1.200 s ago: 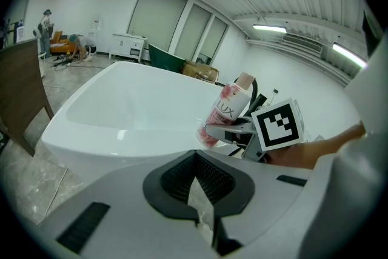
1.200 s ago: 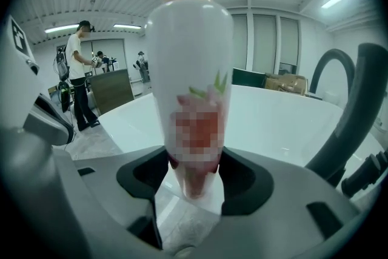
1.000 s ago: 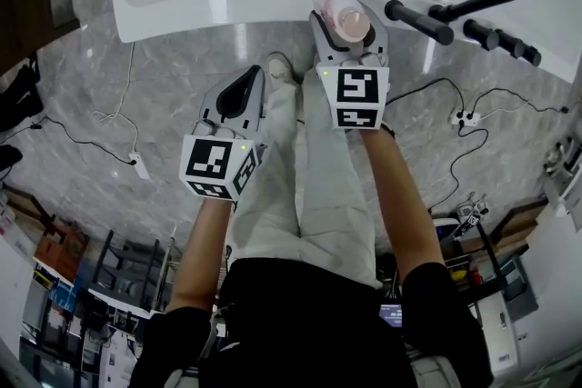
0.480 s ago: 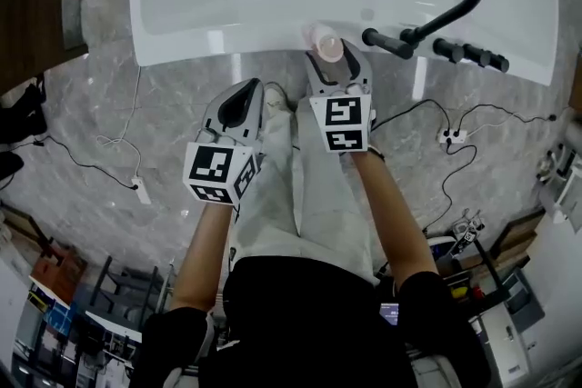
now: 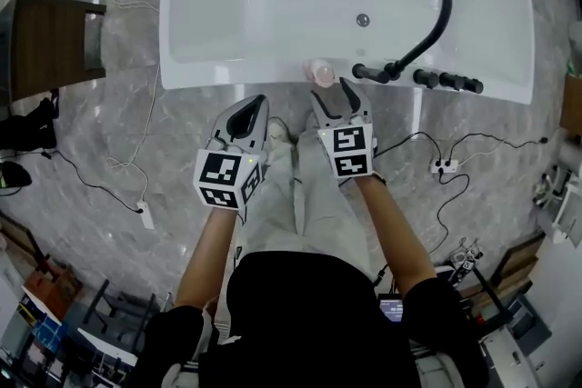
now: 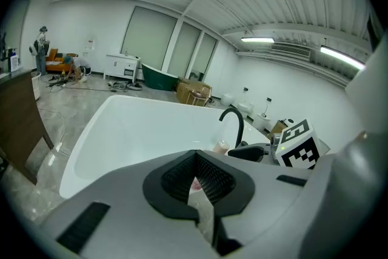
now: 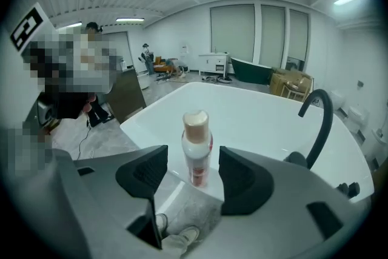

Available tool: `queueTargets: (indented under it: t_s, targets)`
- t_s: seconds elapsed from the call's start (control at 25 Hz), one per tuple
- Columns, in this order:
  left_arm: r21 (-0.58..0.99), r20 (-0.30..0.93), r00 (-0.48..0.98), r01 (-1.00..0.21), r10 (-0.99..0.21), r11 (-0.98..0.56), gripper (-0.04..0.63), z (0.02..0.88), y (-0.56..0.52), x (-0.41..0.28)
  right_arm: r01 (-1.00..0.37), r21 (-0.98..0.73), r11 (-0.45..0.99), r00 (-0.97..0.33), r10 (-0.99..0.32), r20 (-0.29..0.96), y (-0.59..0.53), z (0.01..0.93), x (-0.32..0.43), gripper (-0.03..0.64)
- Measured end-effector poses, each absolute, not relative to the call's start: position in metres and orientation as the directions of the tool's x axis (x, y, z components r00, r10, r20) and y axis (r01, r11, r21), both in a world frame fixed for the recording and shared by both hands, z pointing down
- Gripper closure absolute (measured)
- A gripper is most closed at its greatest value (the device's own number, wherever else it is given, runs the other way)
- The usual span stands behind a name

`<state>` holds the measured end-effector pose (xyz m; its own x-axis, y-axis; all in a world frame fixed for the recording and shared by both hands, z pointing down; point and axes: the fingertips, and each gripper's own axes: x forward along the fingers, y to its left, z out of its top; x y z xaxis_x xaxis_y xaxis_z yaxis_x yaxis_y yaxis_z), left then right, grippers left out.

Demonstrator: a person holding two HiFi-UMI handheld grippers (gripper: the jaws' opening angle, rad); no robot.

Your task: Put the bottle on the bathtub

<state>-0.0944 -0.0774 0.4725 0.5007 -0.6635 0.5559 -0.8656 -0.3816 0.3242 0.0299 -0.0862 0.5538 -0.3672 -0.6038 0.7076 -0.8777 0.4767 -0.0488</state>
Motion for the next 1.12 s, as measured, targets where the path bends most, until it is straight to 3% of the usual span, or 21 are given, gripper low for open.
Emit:
queueTargets:
  t_s: [0.24,0.76,1.12]
  targets:
    - [0.291,0.522,0.5,-0.866,-0.691,-0.407,0.583,0.428,-0.081,-0.091,-0.855,-0.052,0.516,-0.404,-0.6,0.691,-0.081,0.51,0.031,0.366]
    - [0.206,0.413,0.51,-0.86,-0.755,-0.468,0.583,0.323,-0.088,-0.073,-0.866,-0.012,0.499,-0.425,-0.725,0.542,-0.107,0.38,0.049,0.552]
    - [0.144,0.291,0.483,-0.876,-0.826,-0.461,0.583,0.238,-0.096,-0.074,-0.843,-0.004,0.539,-0.494,-0.77,0.405,-0.119,0.283,0.043,0.588]
